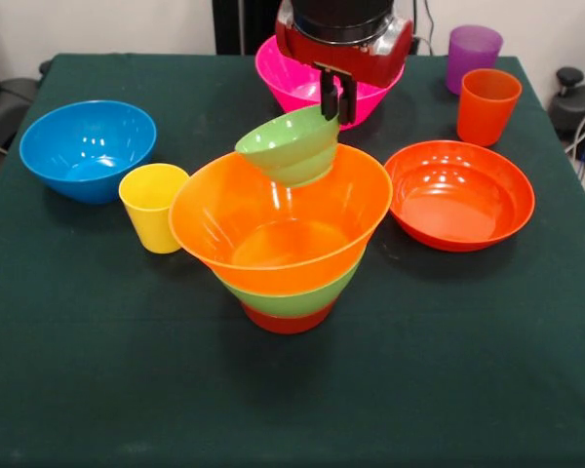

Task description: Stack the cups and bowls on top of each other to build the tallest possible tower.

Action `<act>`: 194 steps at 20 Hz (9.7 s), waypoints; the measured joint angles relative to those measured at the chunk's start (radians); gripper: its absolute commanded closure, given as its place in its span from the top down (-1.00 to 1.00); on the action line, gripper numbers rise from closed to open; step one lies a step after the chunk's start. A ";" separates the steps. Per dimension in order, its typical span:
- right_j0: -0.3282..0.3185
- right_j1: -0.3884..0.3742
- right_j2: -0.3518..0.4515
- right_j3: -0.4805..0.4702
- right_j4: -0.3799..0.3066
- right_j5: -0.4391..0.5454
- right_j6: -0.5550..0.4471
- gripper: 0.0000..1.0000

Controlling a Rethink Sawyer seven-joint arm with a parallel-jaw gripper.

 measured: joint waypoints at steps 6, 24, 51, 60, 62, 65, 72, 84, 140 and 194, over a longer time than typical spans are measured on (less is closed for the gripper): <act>0.000 0.006 -0.006 -0.001 0.004 0.000 0.000 -1.00; 0.000 0.106 -0.034 -0.132 0.007 0.000 0.000 -1.00; 0.037 0.136 -0.050 -0.145 0.059 -0.053 0.000 -1.00; 0.037 0.136 -0.062 -0.145 0.061 -0.053 0.000 -1.00; 0.037 0.136 -0.067 -0.145 0.061 -0.053 0.000 -1.00; 0.037 0.136 -0.072 -0.145 0.061 -0.054 0.000 -1.00; 0.038 0.137 -0.078 -0.145 0.060 -0.081 0.000 -1.00; 0.038 0.137 -0.078 -0.145 0.060 -0.157 0.000 -1.00; 0.034 0.181 -0.078 -0.157 0.061 -0.166 0.000 -1.00; 0.046 0.190 -0.076 -0.158 0.064 -0.167 0.000 -1.00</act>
